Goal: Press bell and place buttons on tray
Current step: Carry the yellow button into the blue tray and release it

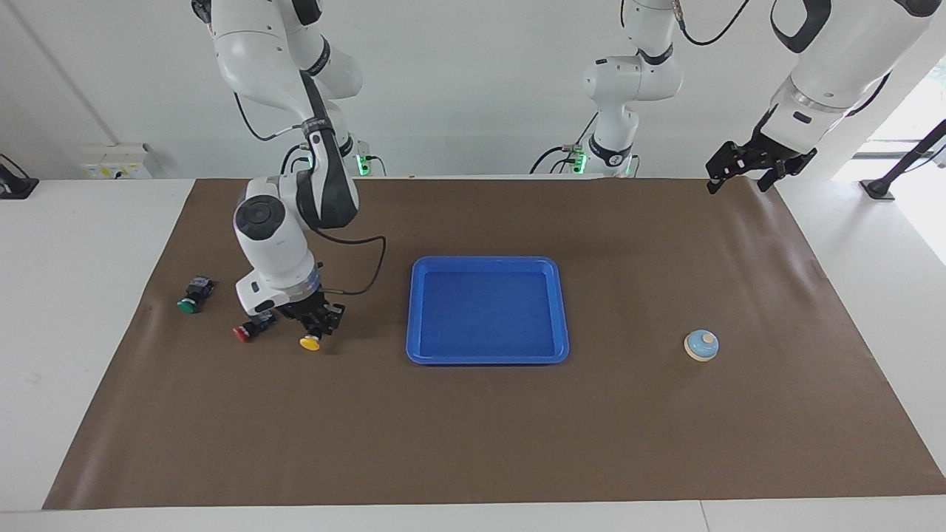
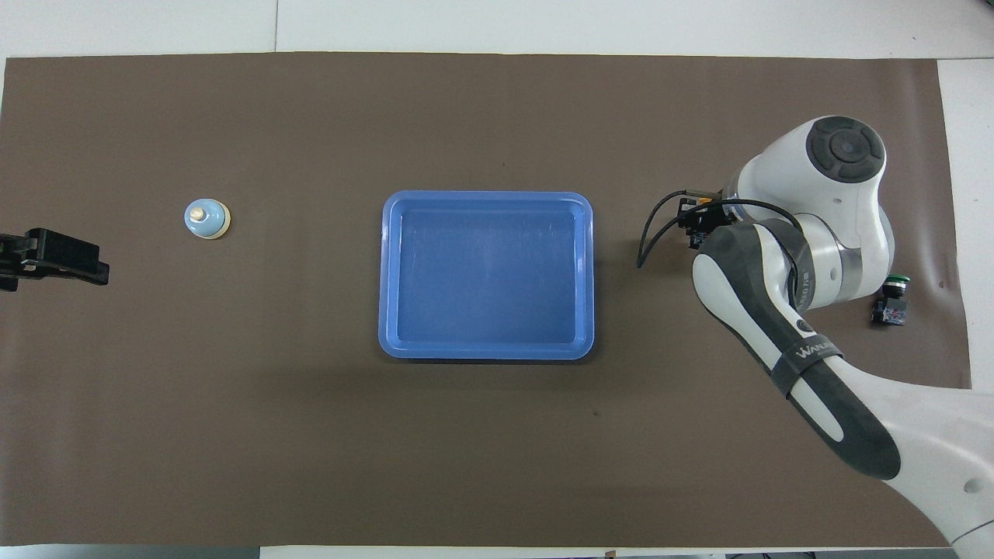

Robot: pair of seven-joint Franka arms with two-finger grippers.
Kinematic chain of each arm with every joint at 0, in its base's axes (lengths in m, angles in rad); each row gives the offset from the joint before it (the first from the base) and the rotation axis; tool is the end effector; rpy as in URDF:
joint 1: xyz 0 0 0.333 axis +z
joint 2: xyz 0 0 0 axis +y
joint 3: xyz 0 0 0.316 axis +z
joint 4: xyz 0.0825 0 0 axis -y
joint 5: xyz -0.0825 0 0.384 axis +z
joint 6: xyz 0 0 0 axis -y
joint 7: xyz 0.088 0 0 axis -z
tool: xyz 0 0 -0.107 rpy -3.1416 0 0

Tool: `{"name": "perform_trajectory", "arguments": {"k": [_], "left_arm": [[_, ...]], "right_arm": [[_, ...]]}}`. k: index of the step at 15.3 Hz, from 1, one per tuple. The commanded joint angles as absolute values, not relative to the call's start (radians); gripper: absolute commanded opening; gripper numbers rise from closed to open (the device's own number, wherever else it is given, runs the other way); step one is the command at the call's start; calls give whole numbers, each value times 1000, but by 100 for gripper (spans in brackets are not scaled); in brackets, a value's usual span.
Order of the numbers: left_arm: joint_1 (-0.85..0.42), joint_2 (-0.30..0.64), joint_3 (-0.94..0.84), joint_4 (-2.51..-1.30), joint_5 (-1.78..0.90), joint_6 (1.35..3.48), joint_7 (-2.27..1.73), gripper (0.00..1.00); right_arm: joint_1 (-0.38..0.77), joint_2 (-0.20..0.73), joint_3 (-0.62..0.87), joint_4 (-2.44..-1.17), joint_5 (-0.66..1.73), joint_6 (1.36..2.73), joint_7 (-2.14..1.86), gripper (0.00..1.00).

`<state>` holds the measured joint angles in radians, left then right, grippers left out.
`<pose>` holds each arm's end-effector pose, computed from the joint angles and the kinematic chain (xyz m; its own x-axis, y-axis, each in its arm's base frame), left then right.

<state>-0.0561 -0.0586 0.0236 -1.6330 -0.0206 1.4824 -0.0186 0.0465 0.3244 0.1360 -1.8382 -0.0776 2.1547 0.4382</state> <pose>0.5256 -0.0191 0.6198 0.9956 -0.0158 -0.0923 -0.0139 -0.9997 0.0203 0.6218 0.1061 0.3545 0.9760 -0.2179 0.0048 -0.2179 -0.9757 0.0213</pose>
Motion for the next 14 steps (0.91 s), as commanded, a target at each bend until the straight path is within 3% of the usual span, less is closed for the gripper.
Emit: {"name": "perform_trajectory", "arguments": {"k": [1,8,14], "left_arm": [[-43,-57,17,-1620,-31,1463,-26,100],[-43,-57,17,-1620,-29,1463,-26,100],[-43,-57,17,-1620,-29,1463,-25,100]], "right_arm": [[126,371,141,-1718,-74,2083,488,0],[330,397,140,-1697,0,2092,503,0],[364,426,140,-1784,-2,2210,505,0]]}}
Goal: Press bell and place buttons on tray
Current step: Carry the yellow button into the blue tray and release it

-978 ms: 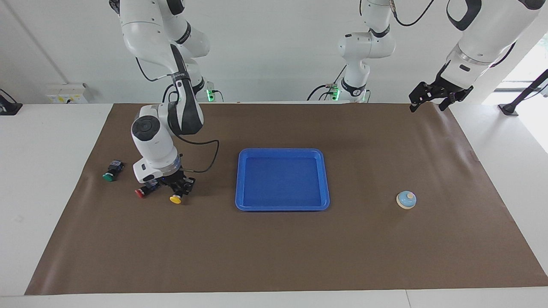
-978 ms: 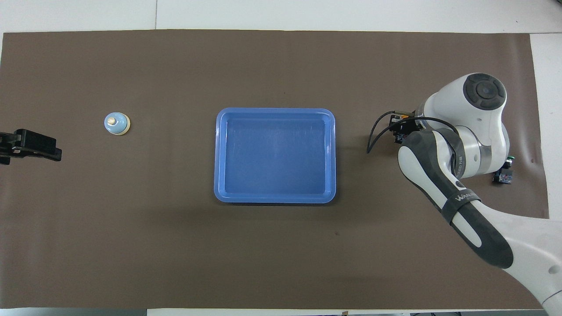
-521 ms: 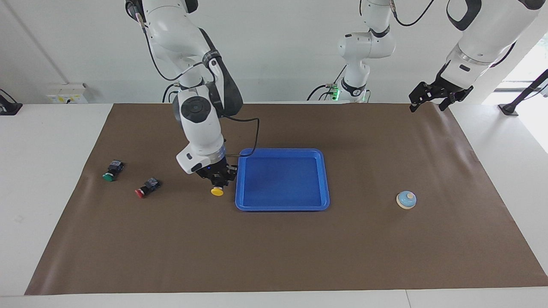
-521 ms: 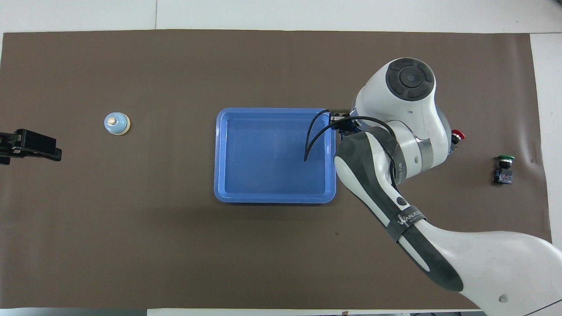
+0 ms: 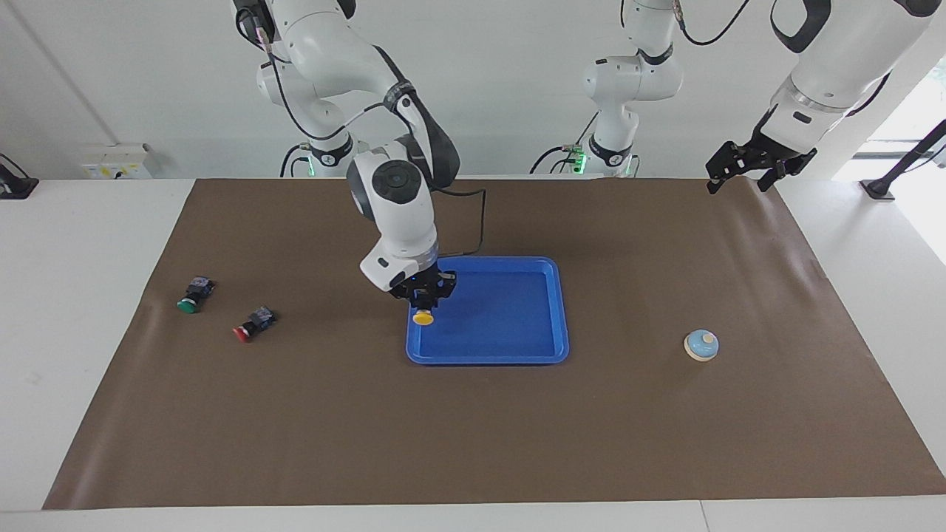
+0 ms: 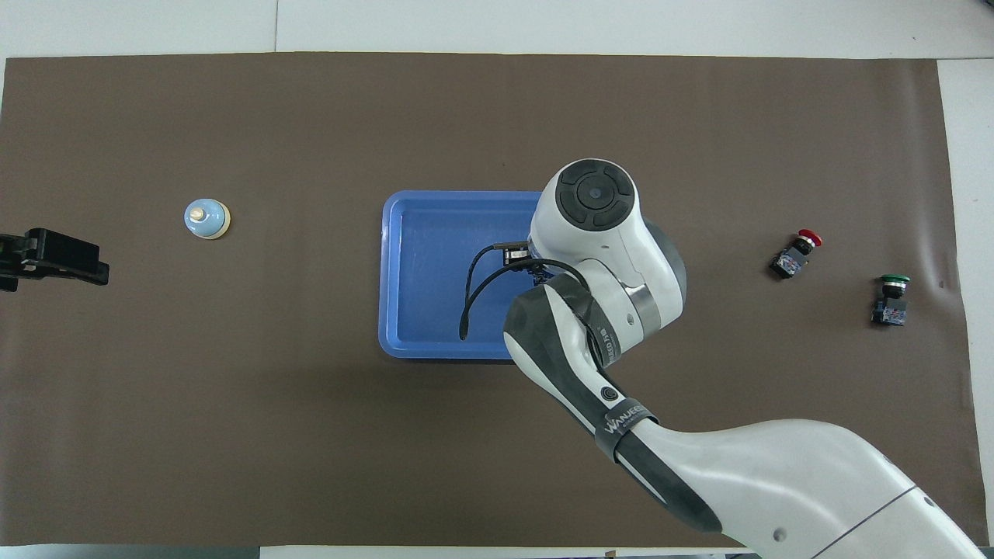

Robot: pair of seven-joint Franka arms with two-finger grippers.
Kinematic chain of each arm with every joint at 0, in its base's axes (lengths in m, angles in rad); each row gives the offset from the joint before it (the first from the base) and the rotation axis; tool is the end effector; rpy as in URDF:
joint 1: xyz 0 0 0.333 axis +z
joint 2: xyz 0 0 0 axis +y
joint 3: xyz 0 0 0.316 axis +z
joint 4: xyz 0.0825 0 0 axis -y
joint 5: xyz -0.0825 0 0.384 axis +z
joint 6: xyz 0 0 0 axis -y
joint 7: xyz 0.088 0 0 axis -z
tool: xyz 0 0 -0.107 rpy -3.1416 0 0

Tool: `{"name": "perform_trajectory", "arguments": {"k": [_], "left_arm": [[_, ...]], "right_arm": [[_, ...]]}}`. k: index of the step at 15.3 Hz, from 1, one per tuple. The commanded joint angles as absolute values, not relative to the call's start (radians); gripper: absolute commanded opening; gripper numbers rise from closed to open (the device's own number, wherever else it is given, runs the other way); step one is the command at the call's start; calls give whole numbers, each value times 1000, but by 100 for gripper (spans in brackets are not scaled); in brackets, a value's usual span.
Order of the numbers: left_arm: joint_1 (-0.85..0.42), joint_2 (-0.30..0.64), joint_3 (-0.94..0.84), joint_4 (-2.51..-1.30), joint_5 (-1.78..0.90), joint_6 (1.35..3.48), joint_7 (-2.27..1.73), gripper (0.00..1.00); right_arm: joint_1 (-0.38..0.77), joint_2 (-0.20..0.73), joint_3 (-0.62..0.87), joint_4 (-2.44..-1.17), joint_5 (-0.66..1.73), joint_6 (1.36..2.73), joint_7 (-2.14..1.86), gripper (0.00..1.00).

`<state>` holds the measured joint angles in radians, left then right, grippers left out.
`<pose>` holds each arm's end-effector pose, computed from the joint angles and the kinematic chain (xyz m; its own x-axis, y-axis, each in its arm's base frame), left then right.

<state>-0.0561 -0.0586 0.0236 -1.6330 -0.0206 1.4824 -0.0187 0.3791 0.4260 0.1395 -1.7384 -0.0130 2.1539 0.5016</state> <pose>0.5256 -0.0191 0.6198 0.9956 -0.0157 -0.0923 -0.0138 -0.9997 0.0203 0.5749 0.3181 0.3347 0.9995 0.0126 -0.0281 0.0115 -0.9992 -0.0378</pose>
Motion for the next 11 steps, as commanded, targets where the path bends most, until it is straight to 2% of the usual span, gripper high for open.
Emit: {"name": "perform_trajectory", "arguments": {"k": [1,5,8,9,10,11], "left_arm": [[-43,-57,17,-1620,-31,1463,-26,100],[-43,-57,17,-1620,-31,1463,-26,100],[-43,-57,17,-1620,-31,1463,-26,100],[-43,-57,17,-1620,-29,1463,-26,100],[-43,-57,17,-1620,-29,1463,-26,100],[-43,-57,17,-1620,-29,1463,-26,100]], "right_arm": [[364,428,140,-1790,-2,2214,508,0],[368,425,140,-1868,-2,2295,586,0],[370,420,140,-1879,-2,2301,595,0],[370,420,140,-1879,-2,2304,627,25],[373,422,140,-1876,-2,2309,673,99],[376,420,140,-1867,-2,2295,713,100]]}}
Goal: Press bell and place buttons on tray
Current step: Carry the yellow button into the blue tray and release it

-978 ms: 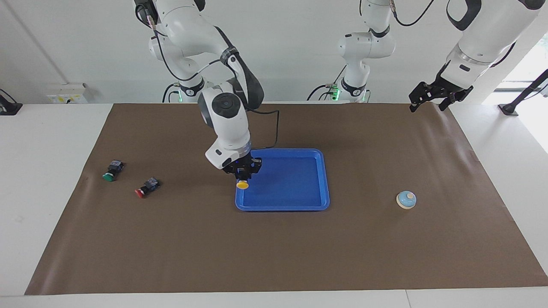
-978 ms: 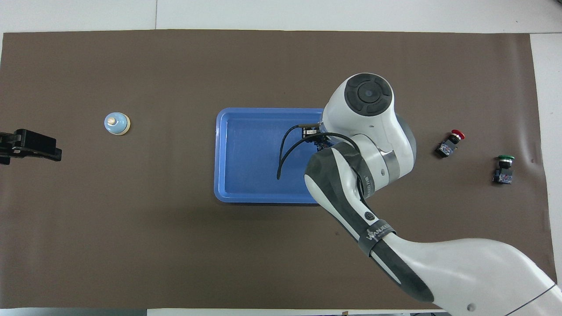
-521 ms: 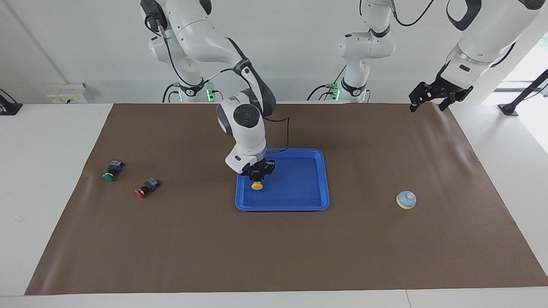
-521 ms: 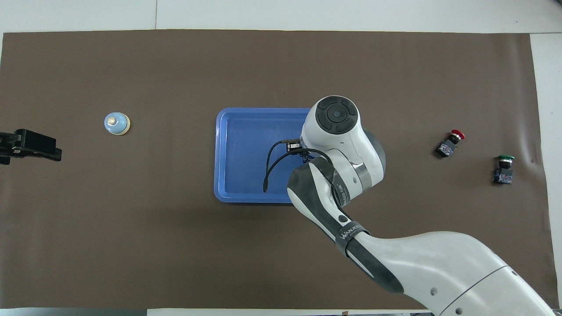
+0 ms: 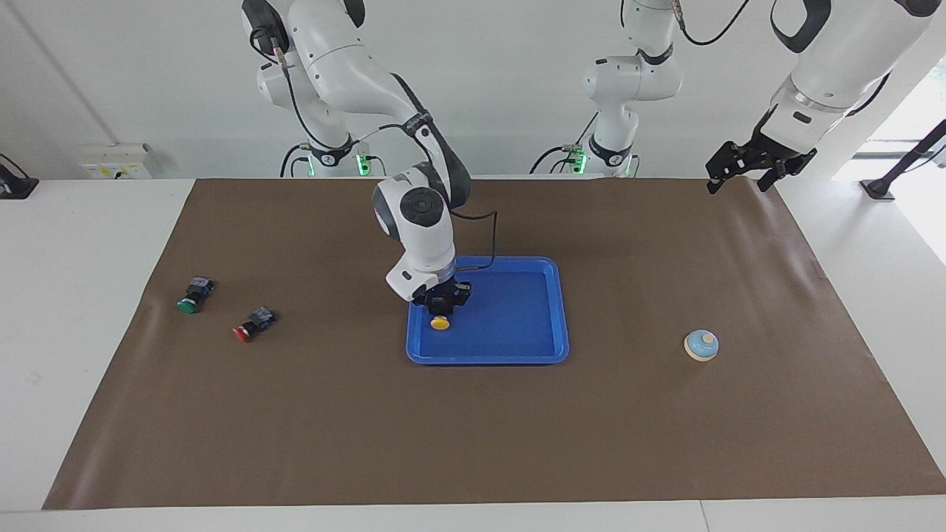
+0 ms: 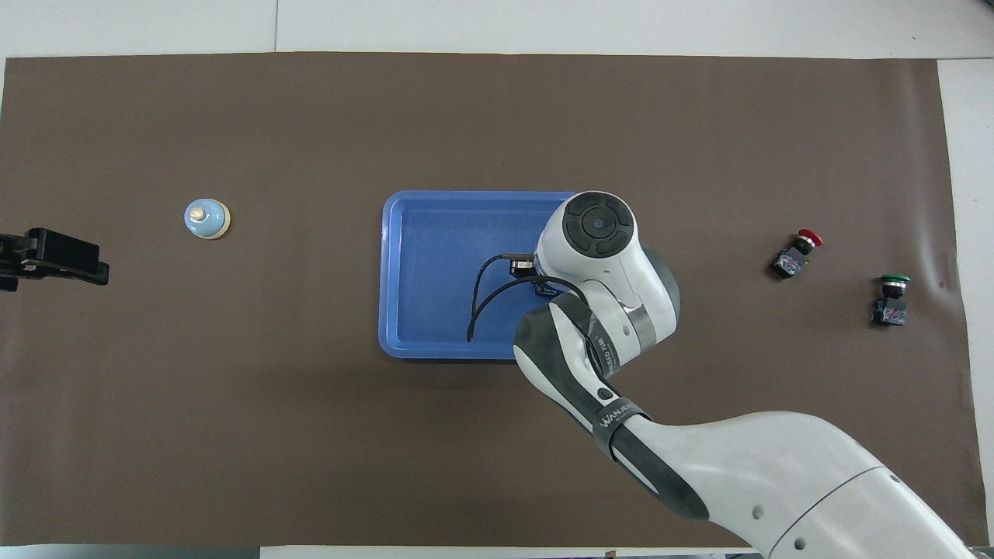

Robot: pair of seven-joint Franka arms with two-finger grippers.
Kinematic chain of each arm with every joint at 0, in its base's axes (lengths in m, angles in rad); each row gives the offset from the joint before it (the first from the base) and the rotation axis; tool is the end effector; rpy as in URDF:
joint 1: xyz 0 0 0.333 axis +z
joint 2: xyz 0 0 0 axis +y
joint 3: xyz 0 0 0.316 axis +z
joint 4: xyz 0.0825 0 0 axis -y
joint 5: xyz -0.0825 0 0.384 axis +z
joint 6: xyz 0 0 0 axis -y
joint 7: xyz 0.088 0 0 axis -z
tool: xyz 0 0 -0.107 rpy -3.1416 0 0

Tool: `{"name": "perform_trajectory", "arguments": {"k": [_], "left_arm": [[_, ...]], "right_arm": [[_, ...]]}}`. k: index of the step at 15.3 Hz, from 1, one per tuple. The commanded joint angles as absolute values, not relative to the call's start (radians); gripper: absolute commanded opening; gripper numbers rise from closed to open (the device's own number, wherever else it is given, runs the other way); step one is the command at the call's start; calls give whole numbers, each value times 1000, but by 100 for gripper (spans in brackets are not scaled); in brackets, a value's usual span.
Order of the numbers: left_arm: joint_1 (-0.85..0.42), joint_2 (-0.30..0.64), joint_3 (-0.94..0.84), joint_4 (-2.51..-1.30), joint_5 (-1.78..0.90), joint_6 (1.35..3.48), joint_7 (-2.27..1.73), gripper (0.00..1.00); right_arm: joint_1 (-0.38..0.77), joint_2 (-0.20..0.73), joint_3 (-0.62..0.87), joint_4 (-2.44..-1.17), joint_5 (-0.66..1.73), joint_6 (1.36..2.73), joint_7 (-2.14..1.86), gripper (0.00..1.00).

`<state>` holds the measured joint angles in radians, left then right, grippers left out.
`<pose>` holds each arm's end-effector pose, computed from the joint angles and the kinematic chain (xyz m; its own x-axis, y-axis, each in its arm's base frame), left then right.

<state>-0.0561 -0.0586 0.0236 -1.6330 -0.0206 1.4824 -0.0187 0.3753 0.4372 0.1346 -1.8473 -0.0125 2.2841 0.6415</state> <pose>0.5256 -0.0191 0.6198 0.9956 -0.0157 -0.0923 -0.0138 -0.9997 0.0203 0.5623 0.3077 0.2906 0.9905 -0.1351 -0.0255 -0.1360 -0.9899 -0.0400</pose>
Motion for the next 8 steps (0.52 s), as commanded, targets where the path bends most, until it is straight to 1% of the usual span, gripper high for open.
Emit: {"name": "perform_trajectory", "arguments": {"k": [1,5,8], "left_arm": [[-43,-57,17,-1620,-29,1463,-26,100],[-43,-57,17,-1620,-31,1463,-26,100],[-43,-57,17,-1620,-31,1463,-26,100]], "right_arm": [[374,419,140,-1861,-2,2287,738,100],[338,385,132,-1781,-5,2143,739,100],[266,333,132,-1729,-15,2031,723,100]]}}
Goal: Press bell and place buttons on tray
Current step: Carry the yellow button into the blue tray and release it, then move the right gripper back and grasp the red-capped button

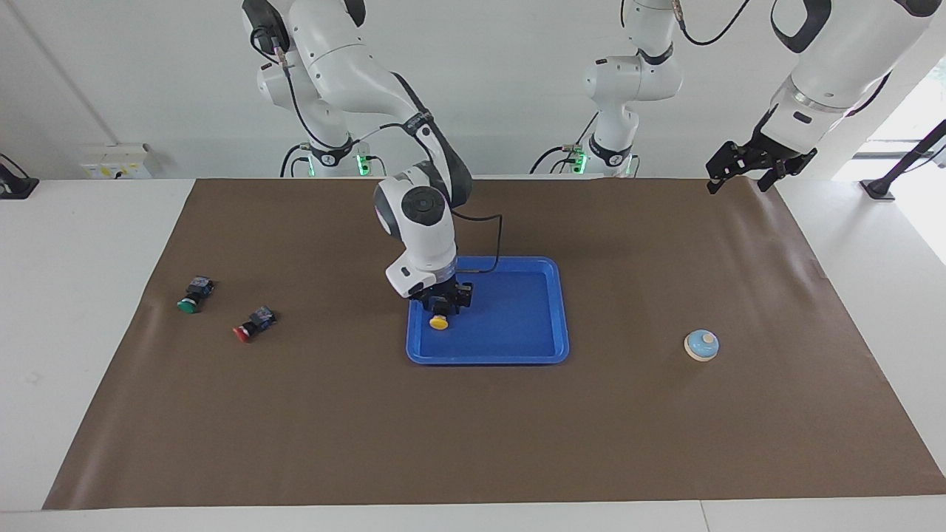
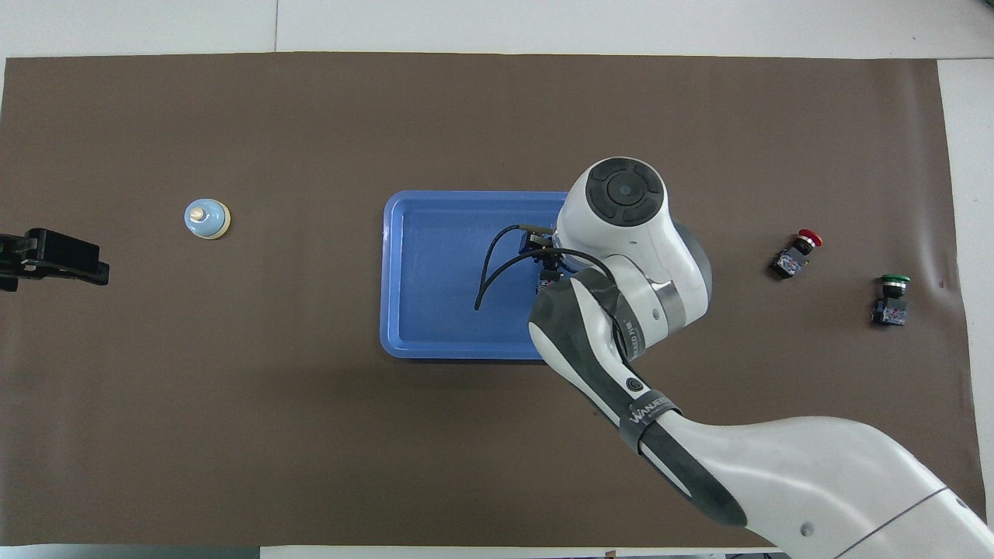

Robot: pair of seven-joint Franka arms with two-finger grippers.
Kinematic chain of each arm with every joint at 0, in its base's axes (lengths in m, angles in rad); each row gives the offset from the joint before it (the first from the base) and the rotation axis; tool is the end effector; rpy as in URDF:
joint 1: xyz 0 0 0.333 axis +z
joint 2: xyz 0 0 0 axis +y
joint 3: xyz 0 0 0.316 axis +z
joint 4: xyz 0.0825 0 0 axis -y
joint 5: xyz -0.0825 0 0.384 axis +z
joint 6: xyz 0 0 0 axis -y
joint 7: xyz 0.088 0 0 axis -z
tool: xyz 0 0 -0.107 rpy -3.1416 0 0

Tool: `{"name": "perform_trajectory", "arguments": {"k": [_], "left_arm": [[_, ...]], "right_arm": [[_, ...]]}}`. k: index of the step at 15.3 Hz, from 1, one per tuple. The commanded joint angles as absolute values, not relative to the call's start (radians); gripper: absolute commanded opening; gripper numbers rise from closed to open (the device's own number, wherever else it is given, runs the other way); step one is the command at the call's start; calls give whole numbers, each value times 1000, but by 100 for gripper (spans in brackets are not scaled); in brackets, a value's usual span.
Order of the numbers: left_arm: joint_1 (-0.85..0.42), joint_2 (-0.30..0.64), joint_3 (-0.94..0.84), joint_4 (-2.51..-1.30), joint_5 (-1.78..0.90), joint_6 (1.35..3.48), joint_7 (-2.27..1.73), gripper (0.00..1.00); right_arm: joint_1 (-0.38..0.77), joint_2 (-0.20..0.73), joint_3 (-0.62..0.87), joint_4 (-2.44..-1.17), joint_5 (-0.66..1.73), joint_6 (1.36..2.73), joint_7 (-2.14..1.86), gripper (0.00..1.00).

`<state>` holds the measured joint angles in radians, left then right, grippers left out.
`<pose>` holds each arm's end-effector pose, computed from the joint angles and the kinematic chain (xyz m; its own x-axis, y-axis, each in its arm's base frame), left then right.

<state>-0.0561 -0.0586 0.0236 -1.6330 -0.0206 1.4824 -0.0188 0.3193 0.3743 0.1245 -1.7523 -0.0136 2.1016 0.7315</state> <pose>0.5256 -0.0191 0.6198 0.9956 -0.0156 -0.0923 -0.0137 -0.9997 0.0203 0.5877 0.2714 0.3569 0.9579 -0.2843 -0.0390 -0.2849 -0.9585 -0.0104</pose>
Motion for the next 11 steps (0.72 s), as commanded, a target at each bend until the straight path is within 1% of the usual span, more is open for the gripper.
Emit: {"name": "perform_trajectory", "arguments": {"k": [1,4,6,9,11], "left_arm": [[-43,-57,17,-1620,-31,1463,-26,100],[-43,-57,17,-1620,-31,1463,-26,100],[-43,-57,17,-1620,-29,1463,-26,100],[-43,-57,17,-1620,-31,1463,-26,100],[-43,-57,17,-1620,-29,1463,-26,100]], "right_arm": [[244,318,132,-1729,-20,2013,698,100],[128,285,130,-1732,-31,1956,617,100],[45,281,130,-1741,-87,1934,540,100],[-67,276,129,-1775,-115,1944,454,100],[-127,256,130,-1828,-115,1960,391,100]]}}
